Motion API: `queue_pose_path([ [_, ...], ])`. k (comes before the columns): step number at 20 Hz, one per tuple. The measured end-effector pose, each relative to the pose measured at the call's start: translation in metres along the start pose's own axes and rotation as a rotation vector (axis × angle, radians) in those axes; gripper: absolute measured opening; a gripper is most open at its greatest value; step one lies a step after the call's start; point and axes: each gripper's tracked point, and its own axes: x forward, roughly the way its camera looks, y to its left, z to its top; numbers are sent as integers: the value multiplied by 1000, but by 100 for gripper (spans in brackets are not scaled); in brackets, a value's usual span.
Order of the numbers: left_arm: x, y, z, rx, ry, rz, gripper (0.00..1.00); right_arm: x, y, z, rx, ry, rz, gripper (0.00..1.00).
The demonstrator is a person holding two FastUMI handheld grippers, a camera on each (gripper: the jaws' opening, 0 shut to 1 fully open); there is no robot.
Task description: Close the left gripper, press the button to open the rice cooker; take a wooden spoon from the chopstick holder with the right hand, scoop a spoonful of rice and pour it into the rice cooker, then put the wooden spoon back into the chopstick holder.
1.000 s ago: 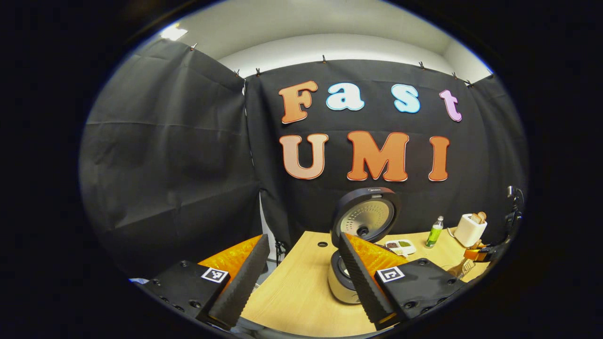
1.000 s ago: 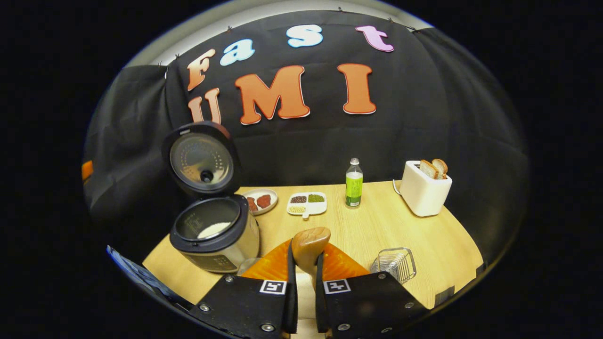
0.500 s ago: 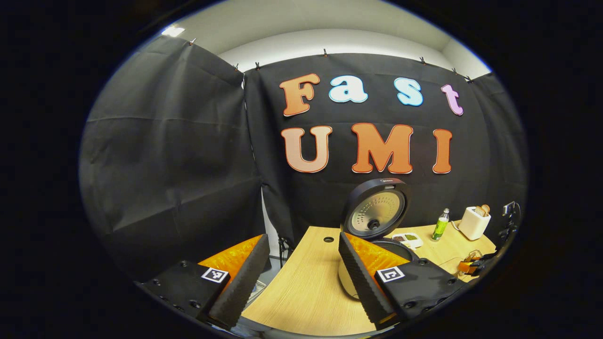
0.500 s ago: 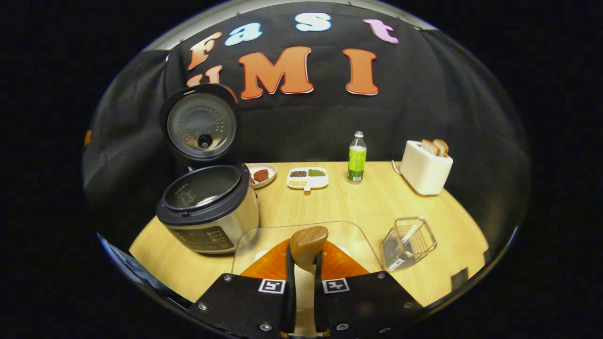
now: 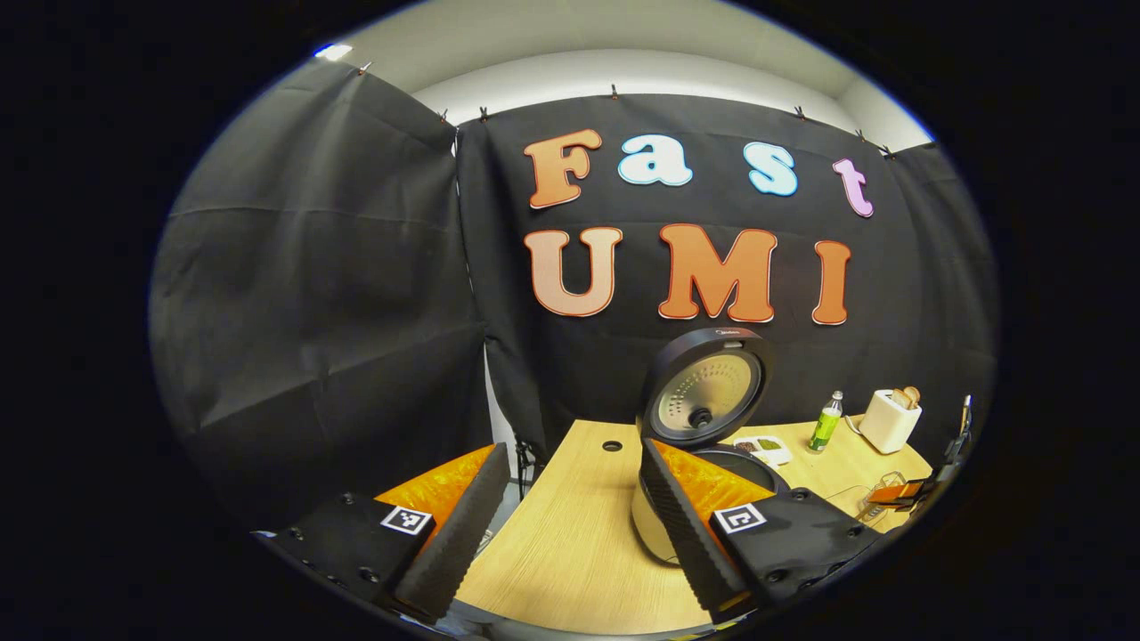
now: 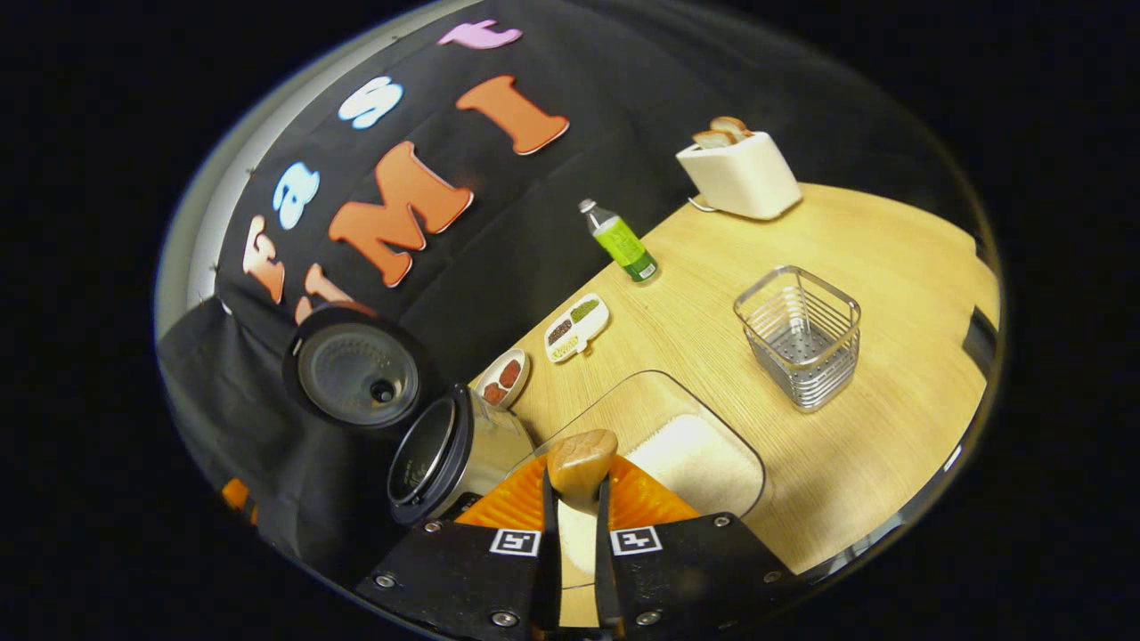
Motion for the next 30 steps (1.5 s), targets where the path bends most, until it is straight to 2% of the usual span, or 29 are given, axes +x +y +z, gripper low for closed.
queue_pose_path([
  [5,1,-5,7,-1,-16,-8,99,-7,-12,10,183,-9,28,14],
  [20,1,-16,21,-5,-53,-2,97,-24,-10,57,372,-37,83,14],
  [24,2,-18,26,-9,-70,5,97,-33,-1,70,441,-60,77,14],
  [30,5,-24,24,-16,-67,1,97,-41,34,92,442,-68,103,14],
])
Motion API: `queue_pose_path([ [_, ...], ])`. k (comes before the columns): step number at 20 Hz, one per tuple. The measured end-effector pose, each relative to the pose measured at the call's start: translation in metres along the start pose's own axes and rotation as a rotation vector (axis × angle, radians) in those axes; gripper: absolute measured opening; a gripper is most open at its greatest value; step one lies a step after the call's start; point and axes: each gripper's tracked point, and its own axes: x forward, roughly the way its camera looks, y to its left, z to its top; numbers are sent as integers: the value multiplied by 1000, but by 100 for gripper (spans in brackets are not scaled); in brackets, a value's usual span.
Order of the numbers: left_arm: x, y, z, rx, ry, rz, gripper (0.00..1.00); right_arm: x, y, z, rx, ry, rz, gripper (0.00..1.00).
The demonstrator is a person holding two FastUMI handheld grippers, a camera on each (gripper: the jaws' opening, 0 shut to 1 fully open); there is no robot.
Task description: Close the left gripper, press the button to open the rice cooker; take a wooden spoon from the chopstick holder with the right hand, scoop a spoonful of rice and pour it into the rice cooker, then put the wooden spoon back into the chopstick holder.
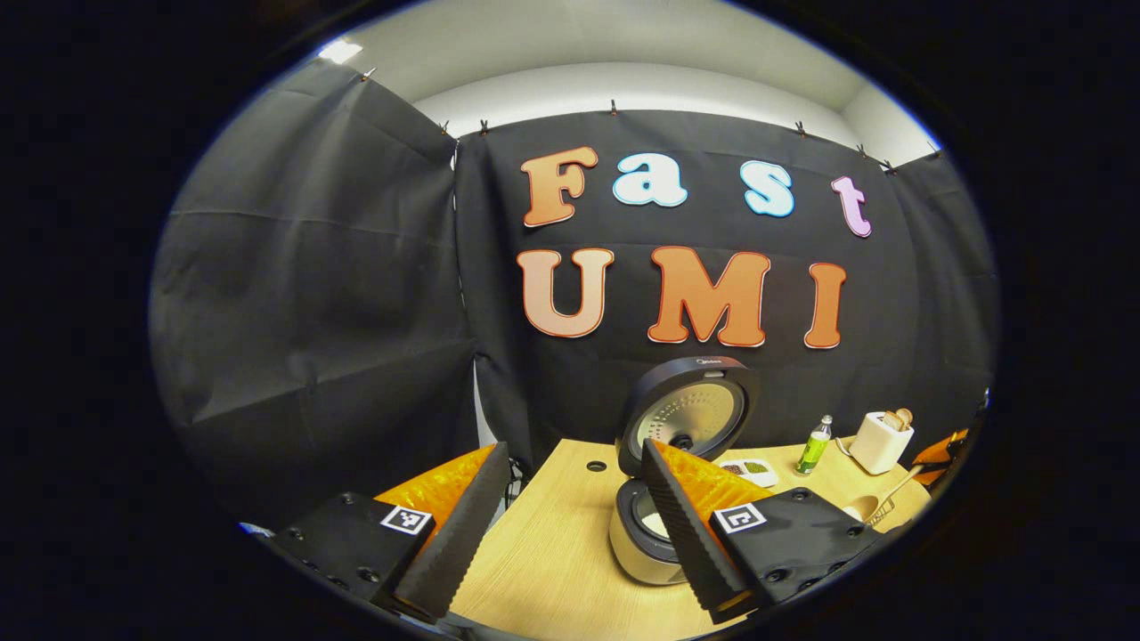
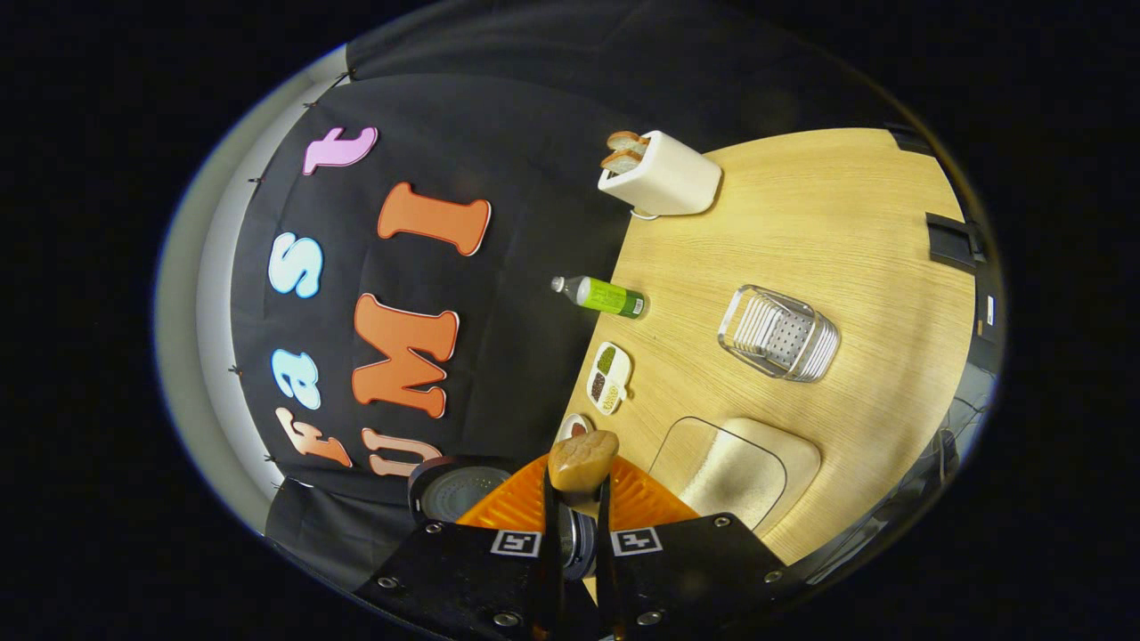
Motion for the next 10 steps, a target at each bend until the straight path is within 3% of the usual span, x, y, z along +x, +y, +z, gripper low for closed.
queue_pose_path([
  [4,-2,-3,3,13,-11,-1,97,7,47,-4,21,27,77,14],
  [5,-3,-4,3,15,-11,-2,97,12,59,-6,20,34,95,10],
  [10,-8,-4,-1,26,-7,1,97,41,103,-26,-12,65,125,14],
])
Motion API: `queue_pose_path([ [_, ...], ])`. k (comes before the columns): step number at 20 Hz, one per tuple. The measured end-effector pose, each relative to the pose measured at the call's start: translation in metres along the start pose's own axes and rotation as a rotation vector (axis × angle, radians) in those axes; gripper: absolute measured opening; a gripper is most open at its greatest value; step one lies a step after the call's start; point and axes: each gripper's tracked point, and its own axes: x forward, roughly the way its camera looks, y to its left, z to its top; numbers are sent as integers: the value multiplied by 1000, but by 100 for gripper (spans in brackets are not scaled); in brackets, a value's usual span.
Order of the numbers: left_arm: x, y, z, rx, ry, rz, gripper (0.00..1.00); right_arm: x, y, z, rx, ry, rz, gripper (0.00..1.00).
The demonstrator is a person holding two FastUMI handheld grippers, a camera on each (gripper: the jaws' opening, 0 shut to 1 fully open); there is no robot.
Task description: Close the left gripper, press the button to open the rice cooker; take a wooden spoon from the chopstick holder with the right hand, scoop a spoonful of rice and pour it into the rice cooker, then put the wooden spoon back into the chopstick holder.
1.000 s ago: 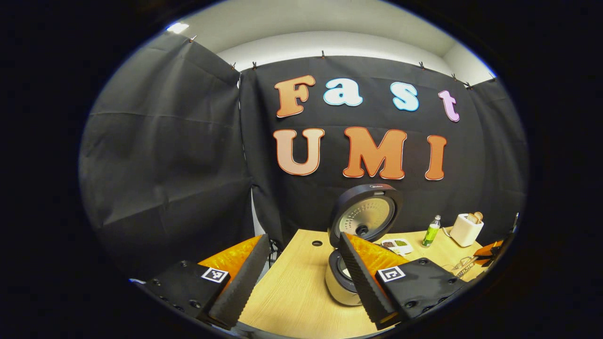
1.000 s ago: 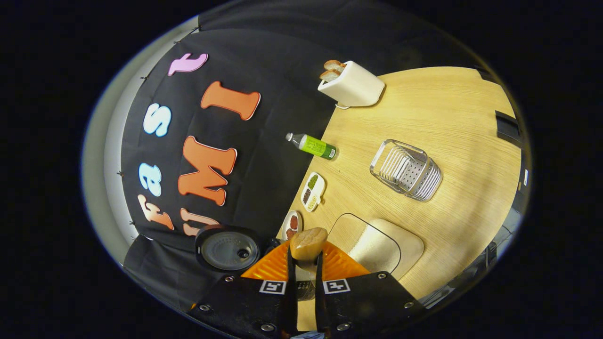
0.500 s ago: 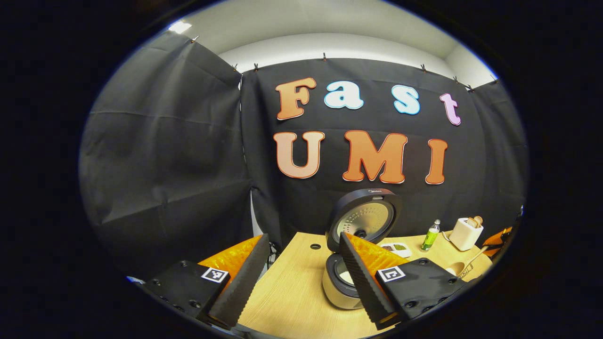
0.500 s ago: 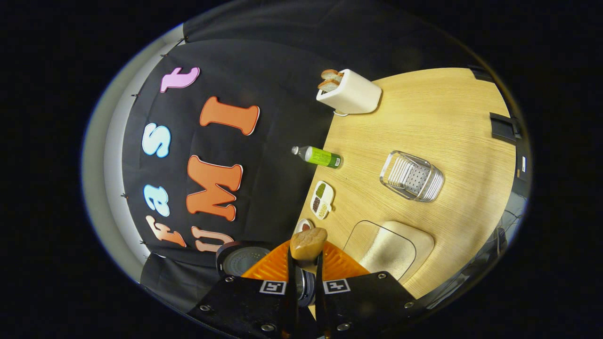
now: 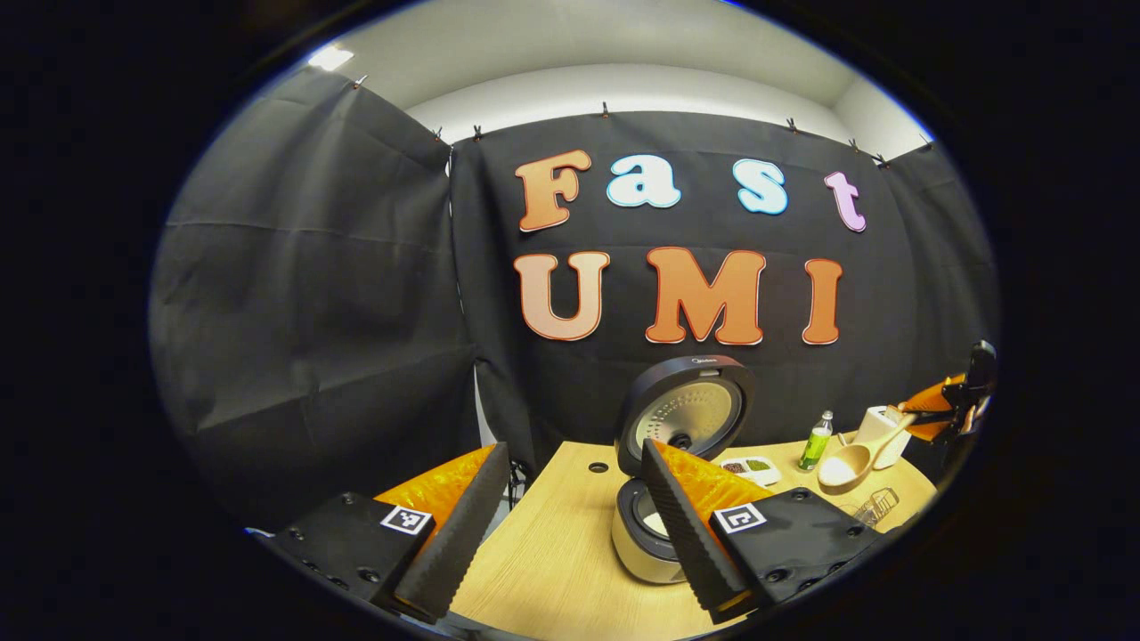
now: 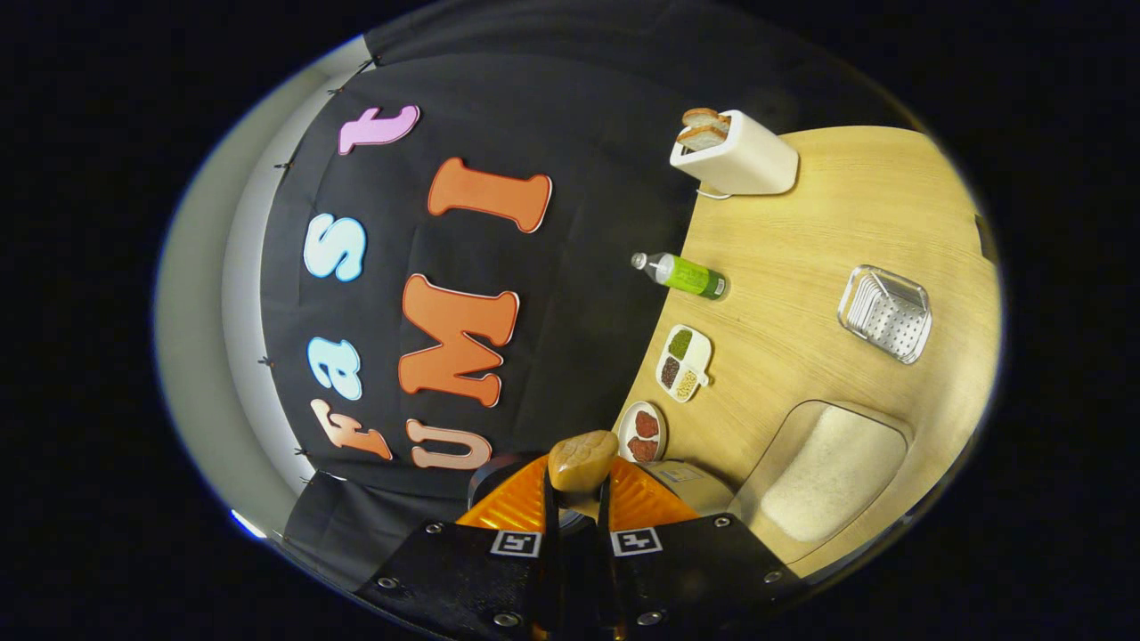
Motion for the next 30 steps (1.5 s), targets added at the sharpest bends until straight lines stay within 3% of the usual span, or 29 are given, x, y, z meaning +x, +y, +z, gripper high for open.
queue_pose_path([
  [13,-8,24,8,-13,-8,21,97,76,93,-47,-217,7,89,14],
  [20,-4,41,12,-1,-26,51,97,96,96,-65,-349,11,88,14],
  [30,2,37,6,-17,-12,23,97,109,93,-84,-489,11,83,14],
])
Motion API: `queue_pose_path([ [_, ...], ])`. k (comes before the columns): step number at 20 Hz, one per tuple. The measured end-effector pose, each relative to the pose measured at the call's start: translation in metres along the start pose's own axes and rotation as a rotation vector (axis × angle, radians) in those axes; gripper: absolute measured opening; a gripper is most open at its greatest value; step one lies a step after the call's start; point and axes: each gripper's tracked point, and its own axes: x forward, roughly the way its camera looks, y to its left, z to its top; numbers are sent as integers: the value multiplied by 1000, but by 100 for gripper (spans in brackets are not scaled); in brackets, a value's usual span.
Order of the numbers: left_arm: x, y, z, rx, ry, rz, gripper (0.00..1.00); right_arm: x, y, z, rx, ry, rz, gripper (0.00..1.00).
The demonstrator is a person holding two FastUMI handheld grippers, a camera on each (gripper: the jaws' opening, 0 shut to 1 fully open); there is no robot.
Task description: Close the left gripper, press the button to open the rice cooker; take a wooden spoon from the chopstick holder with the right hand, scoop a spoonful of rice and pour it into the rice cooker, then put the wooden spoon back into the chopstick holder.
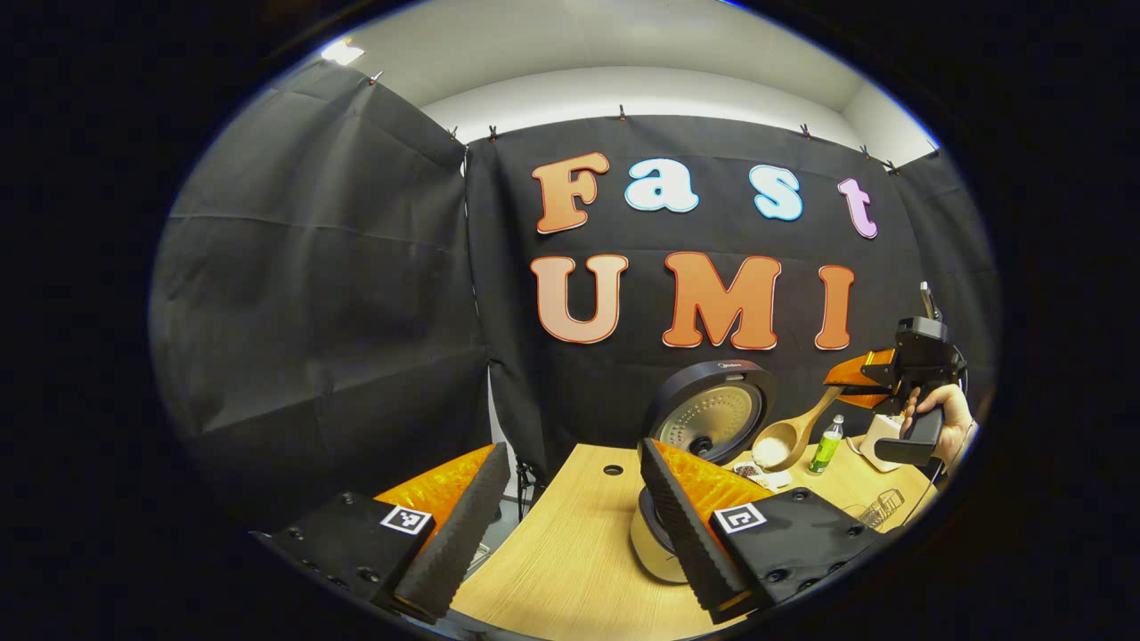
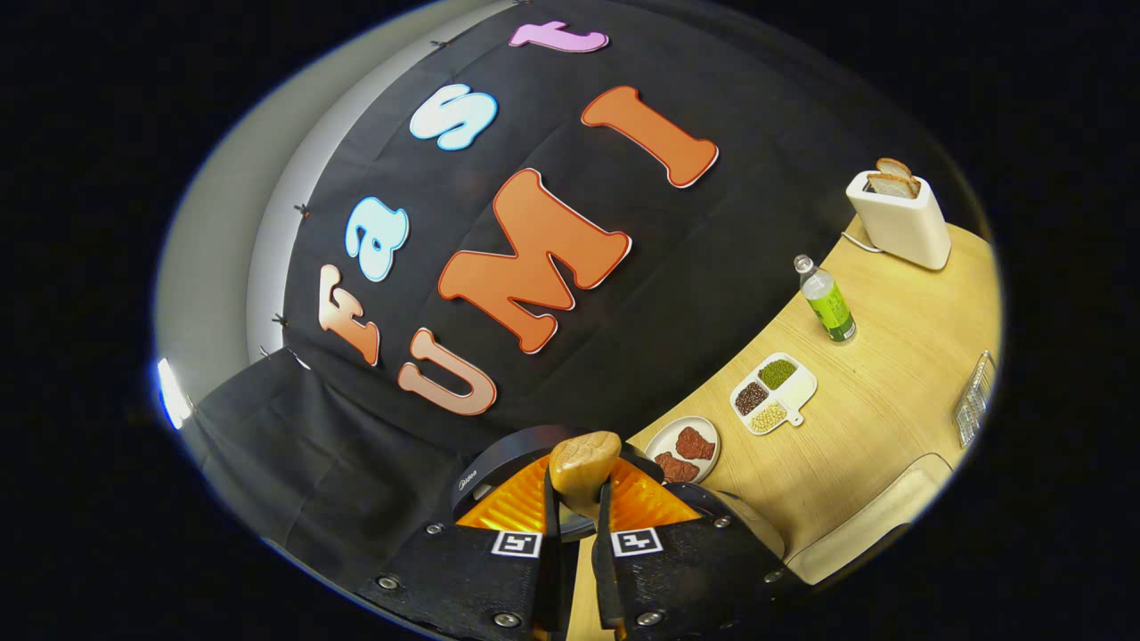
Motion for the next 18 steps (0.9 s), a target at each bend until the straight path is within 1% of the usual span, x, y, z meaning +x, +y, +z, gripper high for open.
queue_pose_path([
  [7,2,5,-1,-3,1,9,97,3,13,-10,-121,2,-2,14],
  [18,3,5,1,-7,-2,5,97,1,36,-23,-328,-12,28,14],
])
